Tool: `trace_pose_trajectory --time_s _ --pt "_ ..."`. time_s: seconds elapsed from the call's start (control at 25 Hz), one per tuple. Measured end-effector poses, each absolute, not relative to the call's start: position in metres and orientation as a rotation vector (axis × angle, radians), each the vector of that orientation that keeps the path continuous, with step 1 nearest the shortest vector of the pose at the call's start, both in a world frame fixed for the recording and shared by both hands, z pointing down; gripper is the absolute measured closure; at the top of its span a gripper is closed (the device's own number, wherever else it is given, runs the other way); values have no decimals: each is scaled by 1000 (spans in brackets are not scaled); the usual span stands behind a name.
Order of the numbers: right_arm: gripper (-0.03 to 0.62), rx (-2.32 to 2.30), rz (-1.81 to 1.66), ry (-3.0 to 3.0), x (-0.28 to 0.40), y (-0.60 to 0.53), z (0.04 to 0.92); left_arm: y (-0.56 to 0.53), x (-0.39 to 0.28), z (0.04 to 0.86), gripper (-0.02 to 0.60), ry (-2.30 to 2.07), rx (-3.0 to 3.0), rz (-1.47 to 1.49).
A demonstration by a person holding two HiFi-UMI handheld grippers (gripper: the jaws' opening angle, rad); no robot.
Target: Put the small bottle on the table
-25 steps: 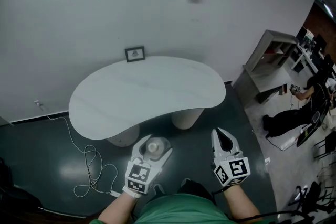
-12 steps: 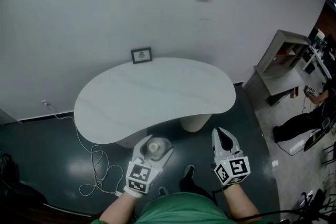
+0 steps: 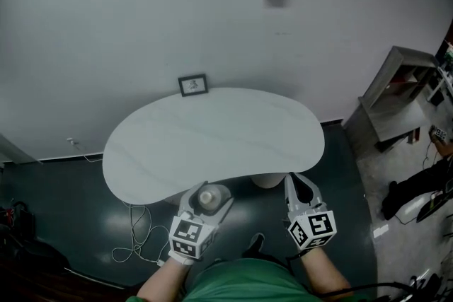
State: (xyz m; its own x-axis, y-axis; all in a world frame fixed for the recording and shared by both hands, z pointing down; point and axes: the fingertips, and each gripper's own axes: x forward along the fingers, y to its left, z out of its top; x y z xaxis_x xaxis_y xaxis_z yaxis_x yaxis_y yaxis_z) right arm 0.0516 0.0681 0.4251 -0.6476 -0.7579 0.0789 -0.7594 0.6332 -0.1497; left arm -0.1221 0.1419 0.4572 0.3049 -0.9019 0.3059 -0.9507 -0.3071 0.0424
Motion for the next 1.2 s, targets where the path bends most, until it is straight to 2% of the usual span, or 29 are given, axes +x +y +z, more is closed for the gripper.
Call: trace_pose_trajectory --time_s 0.56,1.2 --pt "591 1237 297 -2868 89 0 432 68 -70 458 235 -1748 2334 413" --pt "591 1447 316 -2723 131 -79 445 -46 -50 486 235 -1587 2417 472"
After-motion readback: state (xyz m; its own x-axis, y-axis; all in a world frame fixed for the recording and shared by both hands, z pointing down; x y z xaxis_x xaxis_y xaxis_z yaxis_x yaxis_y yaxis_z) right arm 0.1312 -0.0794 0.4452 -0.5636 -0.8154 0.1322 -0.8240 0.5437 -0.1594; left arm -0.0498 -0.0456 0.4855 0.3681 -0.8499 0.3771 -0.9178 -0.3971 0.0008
